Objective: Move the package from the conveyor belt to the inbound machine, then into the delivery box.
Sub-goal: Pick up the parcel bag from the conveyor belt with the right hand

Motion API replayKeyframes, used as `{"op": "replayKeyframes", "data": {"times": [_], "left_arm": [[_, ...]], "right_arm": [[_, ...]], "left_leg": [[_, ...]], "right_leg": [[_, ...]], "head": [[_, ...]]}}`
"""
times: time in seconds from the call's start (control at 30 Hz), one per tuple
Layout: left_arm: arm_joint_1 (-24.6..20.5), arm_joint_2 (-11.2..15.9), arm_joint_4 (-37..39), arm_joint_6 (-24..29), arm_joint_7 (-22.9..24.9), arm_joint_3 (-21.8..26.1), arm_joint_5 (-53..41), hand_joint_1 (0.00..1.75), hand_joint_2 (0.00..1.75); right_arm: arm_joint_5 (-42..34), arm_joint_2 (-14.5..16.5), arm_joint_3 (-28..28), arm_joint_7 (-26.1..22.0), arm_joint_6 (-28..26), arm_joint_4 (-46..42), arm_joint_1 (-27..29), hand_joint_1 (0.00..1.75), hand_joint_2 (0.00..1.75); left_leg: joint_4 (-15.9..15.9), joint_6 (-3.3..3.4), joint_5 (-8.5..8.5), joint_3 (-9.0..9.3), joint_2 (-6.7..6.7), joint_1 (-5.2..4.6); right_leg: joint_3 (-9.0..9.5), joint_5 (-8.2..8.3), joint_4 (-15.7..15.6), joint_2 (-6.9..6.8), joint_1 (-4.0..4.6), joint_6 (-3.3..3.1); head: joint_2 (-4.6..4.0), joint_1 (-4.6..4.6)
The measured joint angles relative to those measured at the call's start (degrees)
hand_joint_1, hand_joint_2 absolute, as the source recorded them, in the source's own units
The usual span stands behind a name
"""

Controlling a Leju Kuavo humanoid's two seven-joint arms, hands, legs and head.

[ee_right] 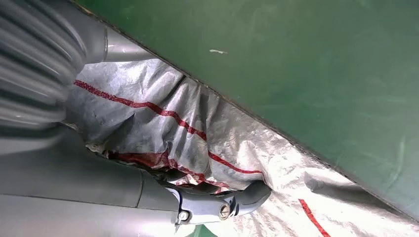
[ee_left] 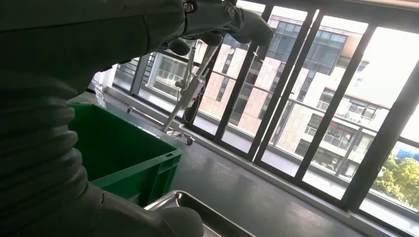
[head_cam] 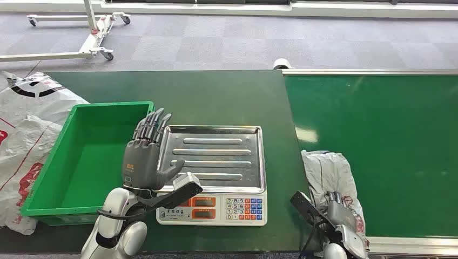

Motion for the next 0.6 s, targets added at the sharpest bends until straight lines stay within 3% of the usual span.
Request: {"op": "replayKeyframes", "data": {"times": [0.03, 0.07, 0.13, 0.43, 0.6], "left_arm": [[0.0, 0.0, 0.0, 0.0, 0.0, 0.0, 0.1, 0.0, 1.75], [0.1, 0.0, 0.0, 0.0, 0.0, 0.0, 0.2, 0.0, 1.75], [0.3, 0.0, -0.1, 0.1, 0.0, 0.0, 0.5, 0.0, 1.75], [3.0, 0.0, -2.2, 0.5, -0.3, 0.1, 0.9, 0.0, 1.75], [4.0, 0.0, -2.9, 1.0, -0.6, 0.6, 1.1, 0.0, 1.75]], "right_arm": [[0.1, 0.0, 0.0, 0.0, -0.1, 0.0, 0.0, 0.61, 1.75], [0.3, 0.0, 0.1, 0.0, -0.3, 0.0, 0.0, 0.89, 1.75], [1.1, 0.0, 0.5, 0.0, -1.7, 0.0, 0.0, 1.75, 1.75], [5.2, 0.0, 1.5, 1.2, -9.4, -4.6, 2.2, 1.75, 1.75], [5.2, 0.0, 0.9, 1.0, -10.9, -8.9, 4.3, 1.75, 1.75]], "left_leg": [[0.0, 0.0, 0.0, 0.01, 0.0, 0.0], [0.0, 0.0, 0.0, 0.02, 0.0, 0.0], [0.0, 0.0, 0.0, 0.04, 0.0, 0.0], [0.0, 0.0, 0.0, -0.13, -0.15, 0.0], [0.0, -0.01, -0.01, -0.23, -0.15, 0.0]], "right_leg": [[0.01, 0.0, 0.0, 0.0, 0.0, 0.0], [0.02, 0.0, 0.0, 0.0, 0.0, 0.0], [0.05, 0.0, 0.0, 0.0, 0.0, 0.0], [-0.07, -0.03, 0.0, -0.06, -0.01, 0.0], [-0.18, -0.06, 0.0, -0.06, -0.01, 0.0]], "head": [[0.0, 0.0], [0.0, 0.0], [0.0, 0.0], [0.0, 0.0], [0.0, 0.0]]}}
